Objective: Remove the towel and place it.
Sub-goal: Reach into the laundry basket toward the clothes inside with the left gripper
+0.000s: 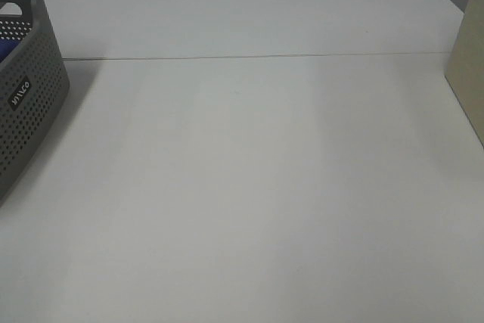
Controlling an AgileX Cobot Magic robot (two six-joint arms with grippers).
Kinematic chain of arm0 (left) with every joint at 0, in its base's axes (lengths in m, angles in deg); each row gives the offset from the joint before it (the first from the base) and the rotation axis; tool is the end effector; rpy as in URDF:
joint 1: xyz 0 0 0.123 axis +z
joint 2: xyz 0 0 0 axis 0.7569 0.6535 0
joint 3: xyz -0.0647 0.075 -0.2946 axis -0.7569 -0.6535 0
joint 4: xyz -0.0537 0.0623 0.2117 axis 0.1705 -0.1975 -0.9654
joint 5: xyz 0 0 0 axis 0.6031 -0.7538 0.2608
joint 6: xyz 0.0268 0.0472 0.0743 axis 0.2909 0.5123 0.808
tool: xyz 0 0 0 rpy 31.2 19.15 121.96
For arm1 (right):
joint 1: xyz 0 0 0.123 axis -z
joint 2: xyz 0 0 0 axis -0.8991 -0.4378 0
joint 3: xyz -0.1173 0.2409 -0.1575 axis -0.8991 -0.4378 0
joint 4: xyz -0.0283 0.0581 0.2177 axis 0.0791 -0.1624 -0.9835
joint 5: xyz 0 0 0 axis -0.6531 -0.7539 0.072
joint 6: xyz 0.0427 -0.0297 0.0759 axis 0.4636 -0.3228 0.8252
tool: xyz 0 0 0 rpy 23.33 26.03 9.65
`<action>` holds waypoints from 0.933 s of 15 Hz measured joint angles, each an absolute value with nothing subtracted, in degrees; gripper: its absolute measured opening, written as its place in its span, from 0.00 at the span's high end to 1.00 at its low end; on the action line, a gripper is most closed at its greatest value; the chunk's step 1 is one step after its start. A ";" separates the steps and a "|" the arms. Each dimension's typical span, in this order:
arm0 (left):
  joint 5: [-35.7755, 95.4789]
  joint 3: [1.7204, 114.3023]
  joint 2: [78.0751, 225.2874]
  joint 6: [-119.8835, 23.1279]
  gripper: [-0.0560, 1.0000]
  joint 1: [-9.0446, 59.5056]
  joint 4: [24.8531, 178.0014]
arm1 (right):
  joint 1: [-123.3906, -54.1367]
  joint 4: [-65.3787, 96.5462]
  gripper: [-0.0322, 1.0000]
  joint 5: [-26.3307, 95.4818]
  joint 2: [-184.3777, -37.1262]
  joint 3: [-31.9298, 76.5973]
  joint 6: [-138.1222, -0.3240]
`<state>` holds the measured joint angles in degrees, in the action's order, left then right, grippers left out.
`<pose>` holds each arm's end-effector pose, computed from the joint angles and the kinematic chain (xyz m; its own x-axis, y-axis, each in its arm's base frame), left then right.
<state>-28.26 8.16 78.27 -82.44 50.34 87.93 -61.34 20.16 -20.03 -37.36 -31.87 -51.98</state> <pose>-0.0555 -0.0010 0.2676 -0.4535 -0.0093 -0.8912 -0.0201 0.9998 -0.0002 -0.0502 0.0072 0.2486 -0.5364 -0.0472 -0.8427 -0.0356 0.9988 -0.0332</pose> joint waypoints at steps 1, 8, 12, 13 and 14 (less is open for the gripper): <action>-28.26 8.16 78.27 -82.44 0.02 50.34 87.93 | -61.34 20.16 0.33 -20.03 -37.36 -31.87 -51.98; -31.70 18.36 91.90 -63.59 0.02 50.34 87.93 | -61.34 20.16 0.33 -20.03 -37.36 -31.87 -51.98; -33.53 29.76 108.86 -49.03 0.02 50.34 85.81 | -61.34 20.16 0.33 -20.03 -37.36 -31.87 -51.98; -33.76 36.87 118.49 -42.96 0.02 50.34 83.00 | -61.34 20.16 0.33 -20.03 -37.36 -31.87 -51.98; -33.87 40.76 123.87 -40.32 0.02 50.34 80.94 | -61.34 20.16 0.33 -20.03 -37.36 -31.87 -51.98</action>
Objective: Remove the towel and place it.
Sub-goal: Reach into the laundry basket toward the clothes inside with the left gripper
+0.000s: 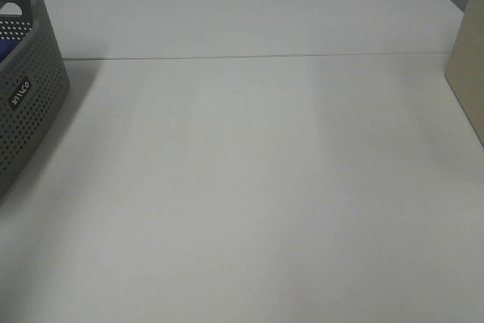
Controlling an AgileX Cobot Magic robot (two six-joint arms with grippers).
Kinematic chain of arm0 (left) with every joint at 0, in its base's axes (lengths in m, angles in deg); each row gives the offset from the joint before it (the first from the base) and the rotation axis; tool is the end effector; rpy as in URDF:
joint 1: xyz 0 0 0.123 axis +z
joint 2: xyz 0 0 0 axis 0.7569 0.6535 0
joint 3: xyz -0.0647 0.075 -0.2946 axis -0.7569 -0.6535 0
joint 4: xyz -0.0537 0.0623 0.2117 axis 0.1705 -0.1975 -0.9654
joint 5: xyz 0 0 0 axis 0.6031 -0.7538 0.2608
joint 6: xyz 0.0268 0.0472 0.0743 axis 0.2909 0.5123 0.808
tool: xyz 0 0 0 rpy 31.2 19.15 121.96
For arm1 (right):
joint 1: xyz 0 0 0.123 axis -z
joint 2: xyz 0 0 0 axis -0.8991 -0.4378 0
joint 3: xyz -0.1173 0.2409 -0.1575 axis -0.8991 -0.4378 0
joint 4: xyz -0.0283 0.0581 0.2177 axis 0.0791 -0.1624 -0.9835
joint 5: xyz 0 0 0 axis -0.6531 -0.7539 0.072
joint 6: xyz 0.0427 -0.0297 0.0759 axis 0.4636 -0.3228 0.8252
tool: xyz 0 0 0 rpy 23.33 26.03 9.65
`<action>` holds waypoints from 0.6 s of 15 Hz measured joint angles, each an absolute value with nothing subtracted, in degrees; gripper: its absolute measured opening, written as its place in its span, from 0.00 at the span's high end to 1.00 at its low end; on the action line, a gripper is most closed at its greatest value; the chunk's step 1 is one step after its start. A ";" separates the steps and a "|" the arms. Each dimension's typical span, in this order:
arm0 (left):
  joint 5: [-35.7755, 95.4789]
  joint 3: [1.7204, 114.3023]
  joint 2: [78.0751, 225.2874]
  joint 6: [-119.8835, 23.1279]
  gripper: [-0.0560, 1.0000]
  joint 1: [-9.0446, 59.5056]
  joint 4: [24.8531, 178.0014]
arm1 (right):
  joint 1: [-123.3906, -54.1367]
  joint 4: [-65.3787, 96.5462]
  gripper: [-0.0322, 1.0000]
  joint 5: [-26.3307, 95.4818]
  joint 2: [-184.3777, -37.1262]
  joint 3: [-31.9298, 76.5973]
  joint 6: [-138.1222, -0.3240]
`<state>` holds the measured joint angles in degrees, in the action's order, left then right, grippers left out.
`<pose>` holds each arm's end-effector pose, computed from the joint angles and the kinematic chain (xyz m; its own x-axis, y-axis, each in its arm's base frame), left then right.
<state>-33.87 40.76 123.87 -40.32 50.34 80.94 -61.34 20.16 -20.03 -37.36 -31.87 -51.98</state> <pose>0.0748 0.0120 0.4113 -0.5752 0.6886 -0.4416 0.4317 0.7141 0.5512 -0.0502 0.0072 0.2486 -0.5364 -0.0472 -0.8427 -0.0356 0.9988 -0.0332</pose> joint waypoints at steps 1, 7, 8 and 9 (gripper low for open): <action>-33.87 42.65 126.51 -39.24 0.02 50.34 79.79 | -61.34 20.16 0.33 -20.03 -37.36 -31.87 -51.98; -22.93 53.83 151.72 -31.10 0.02 50.34 52.46 | -61.34 20.16 0.33 -20.03 -37.36 -31.87 -51.98; -21.67 54.17 153.44 -30.98 0.02 50.34 50.63 | -61.34 20.16 0.33 -20.03 -37.36 -31.87 -51.98; -16.51 54.46 159.23 -29.32 0.02 50.51 46.10 | -61.34 20.16 0.33 -20.03 -37.36 -31.87 -51.98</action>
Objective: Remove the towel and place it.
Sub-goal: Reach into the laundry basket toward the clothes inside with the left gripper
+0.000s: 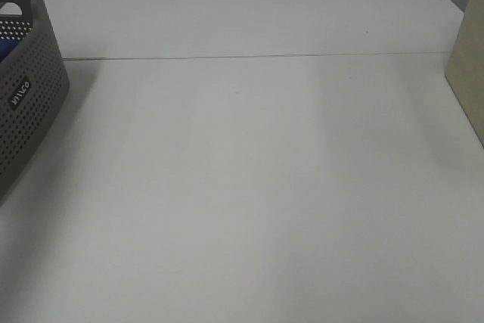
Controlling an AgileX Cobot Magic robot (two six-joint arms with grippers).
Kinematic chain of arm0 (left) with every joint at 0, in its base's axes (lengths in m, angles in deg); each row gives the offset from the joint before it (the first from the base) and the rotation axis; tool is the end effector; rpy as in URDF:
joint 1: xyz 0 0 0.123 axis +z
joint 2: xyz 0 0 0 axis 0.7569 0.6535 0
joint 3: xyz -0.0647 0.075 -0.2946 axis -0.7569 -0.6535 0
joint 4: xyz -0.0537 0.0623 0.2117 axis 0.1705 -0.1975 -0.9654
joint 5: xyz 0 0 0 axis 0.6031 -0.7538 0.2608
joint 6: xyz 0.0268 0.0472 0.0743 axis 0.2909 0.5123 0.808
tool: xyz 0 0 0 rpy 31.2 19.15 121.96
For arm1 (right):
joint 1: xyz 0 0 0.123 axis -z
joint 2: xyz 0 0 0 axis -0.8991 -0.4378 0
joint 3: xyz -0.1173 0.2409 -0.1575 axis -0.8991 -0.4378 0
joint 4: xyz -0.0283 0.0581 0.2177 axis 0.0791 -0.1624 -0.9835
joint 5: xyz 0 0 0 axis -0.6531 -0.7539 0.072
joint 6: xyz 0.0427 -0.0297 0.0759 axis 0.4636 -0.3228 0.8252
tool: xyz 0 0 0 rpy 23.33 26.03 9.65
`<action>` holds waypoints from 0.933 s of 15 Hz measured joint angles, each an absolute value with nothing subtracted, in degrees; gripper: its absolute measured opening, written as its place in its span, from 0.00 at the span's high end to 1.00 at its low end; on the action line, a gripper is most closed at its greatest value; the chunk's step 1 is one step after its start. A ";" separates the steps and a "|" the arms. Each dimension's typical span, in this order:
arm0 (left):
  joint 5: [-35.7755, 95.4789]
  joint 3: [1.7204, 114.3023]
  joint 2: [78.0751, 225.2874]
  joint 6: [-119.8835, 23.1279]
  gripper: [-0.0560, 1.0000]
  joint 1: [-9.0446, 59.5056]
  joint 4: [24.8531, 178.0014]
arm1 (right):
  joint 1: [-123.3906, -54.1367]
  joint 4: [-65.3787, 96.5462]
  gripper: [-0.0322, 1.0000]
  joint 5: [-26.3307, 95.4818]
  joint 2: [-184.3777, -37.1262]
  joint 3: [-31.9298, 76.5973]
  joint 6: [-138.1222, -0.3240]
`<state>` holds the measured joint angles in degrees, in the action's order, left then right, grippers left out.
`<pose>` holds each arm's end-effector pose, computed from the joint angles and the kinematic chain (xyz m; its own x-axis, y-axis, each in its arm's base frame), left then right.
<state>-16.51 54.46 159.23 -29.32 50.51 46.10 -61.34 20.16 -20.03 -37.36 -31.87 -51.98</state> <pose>0.2718 0.0536 0.4068 -0.4825 0.8411 0.2445 0.6074 0.1202 0.7852 -0.0502 0.0072 0.2486 -0.5364 -0.0472 -0.8427 -0.0356 0.9988 -0.0332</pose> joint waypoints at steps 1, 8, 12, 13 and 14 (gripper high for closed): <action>-14.39 54.51 162.38 -28.64 0.02 50.97 44.38 | -61.34 20.16 0.33 -20.03 -37.36 -31.87 -51.98; -8.03 54.51 177.50 -27.89 0.02 52.35 43.93 | -61.34 20.16 0.33 -20.03 -37.36 -31.87 -51.98; -6.54 54.51 182.95 -27.03 0.03 53.66 43.87 | -61.34 20.16 0.33 -20.03 -37.36 -31.87 -51.98; -6.43 54.51 184.32 -26.63 0.03 53.66 43.87 | -61.34 20.16 0.33 -20.03 -37.36 -31.87 -51.98; -6.37 54.51 185.93 -25.77 0.03 53.66 43.87 | -61.34 20.16 0.33 -20.03 -37.36 -31.87 -51.98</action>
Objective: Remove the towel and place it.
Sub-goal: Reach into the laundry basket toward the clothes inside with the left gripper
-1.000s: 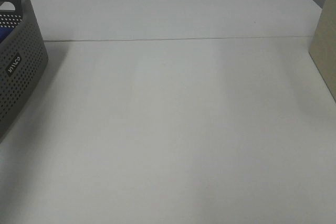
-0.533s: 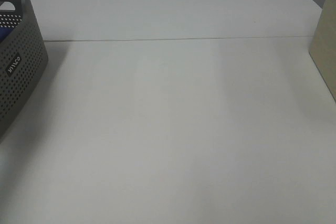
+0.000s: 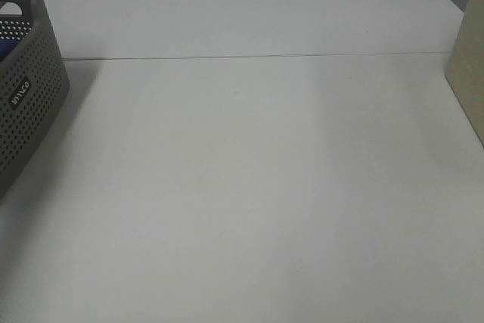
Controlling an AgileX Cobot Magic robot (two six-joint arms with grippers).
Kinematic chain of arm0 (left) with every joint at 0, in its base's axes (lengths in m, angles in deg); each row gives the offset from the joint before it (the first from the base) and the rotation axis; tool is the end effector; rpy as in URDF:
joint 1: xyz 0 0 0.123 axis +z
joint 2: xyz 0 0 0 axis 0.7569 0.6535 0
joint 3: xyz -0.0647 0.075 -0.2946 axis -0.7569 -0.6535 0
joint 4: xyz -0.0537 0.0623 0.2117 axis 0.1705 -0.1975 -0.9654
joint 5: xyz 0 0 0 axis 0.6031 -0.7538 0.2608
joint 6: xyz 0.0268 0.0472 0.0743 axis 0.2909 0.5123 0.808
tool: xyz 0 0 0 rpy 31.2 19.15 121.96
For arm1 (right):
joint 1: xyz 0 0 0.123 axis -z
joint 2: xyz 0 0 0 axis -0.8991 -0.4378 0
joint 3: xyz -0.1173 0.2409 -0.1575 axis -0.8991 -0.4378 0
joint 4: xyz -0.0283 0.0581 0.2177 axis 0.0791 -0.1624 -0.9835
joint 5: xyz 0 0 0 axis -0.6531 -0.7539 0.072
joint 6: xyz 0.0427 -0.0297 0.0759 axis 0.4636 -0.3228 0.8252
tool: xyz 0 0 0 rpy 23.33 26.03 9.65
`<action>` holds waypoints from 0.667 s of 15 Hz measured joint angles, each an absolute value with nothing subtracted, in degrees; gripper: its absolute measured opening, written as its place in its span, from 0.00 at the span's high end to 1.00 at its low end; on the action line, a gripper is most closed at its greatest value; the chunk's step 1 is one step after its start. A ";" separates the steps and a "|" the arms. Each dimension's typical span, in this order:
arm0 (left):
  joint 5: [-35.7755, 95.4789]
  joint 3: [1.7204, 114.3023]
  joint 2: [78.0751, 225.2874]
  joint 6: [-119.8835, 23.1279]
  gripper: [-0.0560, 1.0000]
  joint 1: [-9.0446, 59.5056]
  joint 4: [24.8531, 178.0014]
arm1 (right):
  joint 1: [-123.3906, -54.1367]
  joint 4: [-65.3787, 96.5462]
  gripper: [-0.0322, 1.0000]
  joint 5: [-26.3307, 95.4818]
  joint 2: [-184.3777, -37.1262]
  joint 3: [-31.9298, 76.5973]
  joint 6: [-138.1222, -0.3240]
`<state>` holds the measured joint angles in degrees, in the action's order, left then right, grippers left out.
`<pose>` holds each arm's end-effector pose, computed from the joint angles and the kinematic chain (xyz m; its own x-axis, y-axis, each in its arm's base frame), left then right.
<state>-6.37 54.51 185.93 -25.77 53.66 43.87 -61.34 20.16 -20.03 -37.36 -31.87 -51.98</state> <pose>0.3819 0.0714 0.2581 -0.2628 0.8749 0.4069 0.8565 0.0174 0.5159 -0.0502 0.0072 0.2486 -0.5364 -0.0472 -0.8427 -0.0356 0.9988 -0.0332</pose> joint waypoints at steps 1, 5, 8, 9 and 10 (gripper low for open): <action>-6.31 54.51 188.05 -25.37 0.03 53.66 43.64 | -61.34 20.16 0.33 -20.03 -37.36 -31.87 -51.98; -1.39 54.51 191.20 -25.14 0.03 53.66 41.12 | -61.34 20.16 0.33 -20.03 -37.36 -31.87 -51.98; -0.53 54.51 192.46 -25.14 0.06 54.35 40.60 | -61.34 20.16 0.33 -20.03 -37.36 -31.87 -51.98; -0.47 54.51 192.69 -25.14 0.07 54.98 40.32 | -61.34 20.16 0.33 -20.03 -37.36 -31.87 -51.98; -0.47 54.51 192.86 -25.14 0.11 55.27 40.32 | -61.34 20.16 0.33 -20.03 -37.36 -31.87 -51.98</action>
<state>-0.47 54.51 192.86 -25.14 55.27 40.32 -61.34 20.16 -20.03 -37.36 -31.87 -51.98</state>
